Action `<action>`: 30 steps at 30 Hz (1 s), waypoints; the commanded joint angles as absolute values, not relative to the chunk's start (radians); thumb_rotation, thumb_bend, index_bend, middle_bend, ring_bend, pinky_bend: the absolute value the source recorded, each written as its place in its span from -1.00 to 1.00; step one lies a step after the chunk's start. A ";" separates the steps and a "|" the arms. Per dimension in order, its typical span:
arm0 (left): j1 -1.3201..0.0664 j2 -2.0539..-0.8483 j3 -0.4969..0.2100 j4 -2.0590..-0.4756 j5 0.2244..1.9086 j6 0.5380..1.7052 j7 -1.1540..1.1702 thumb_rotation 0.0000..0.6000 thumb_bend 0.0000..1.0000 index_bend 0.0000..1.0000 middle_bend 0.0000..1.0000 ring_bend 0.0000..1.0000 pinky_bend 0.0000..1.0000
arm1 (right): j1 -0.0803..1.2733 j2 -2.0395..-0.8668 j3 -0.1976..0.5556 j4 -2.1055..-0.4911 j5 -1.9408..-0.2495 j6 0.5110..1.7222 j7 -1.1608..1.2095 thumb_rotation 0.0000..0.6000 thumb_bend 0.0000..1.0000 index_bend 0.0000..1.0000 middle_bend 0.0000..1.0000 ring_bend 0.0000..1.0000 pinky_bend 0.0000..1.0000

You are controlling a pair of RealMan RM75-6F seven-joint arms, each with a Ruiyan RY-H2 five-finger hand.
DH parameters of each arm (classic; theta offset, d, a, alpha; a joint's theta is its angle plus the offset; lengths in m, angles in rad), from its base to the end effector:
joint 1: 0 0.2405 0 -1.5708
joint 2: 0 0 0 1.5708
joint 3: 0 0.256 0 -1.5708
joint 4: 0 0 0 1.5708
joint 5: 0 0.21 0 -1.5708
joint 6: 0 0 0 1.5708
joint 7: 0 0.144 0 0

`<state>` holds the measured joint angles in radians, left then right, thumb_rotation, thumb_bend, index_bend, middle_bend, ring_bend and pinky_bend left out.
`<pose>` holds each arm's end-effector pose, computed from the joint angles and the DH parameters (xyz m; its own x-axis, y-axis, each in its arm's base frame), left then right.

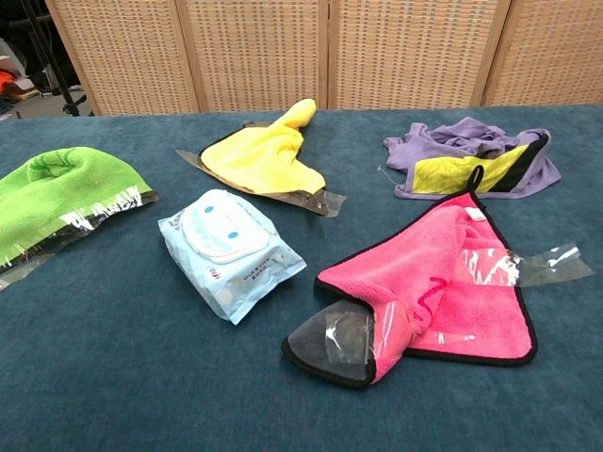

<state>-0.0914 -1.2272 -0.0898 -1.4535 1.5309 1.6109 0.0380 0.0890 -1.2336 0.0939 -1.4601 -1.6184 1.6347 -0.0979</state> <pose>-0.3163 0.1910 0.1593 0.4634 -0.1699 0.8697 0.8802 -0.0254 -0.4740 -0.3020 -0.1893 0.1548 0.4957 0.2043 0.8442 -0.8478 -0.0973 0.5213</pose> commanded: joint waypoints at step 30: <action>-0.378 -1.126 -0.292 -1.739 1.312 1.219 0.124 1.00 0.44 -1.00 0.86 0.98 0.99 | 0.107 -1.208 0.130 -1.484 -1.510 1.552 -0.063 1.00 -1.00 -1.00 -1.00 -1.00 -1.00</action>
<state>-0.2448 -1.1815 -0.2090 -1.6055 1.4513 1.4309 0.0757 0.1022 -1.2094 0.1221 -1.4844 -1.5210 1.5622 -0.0678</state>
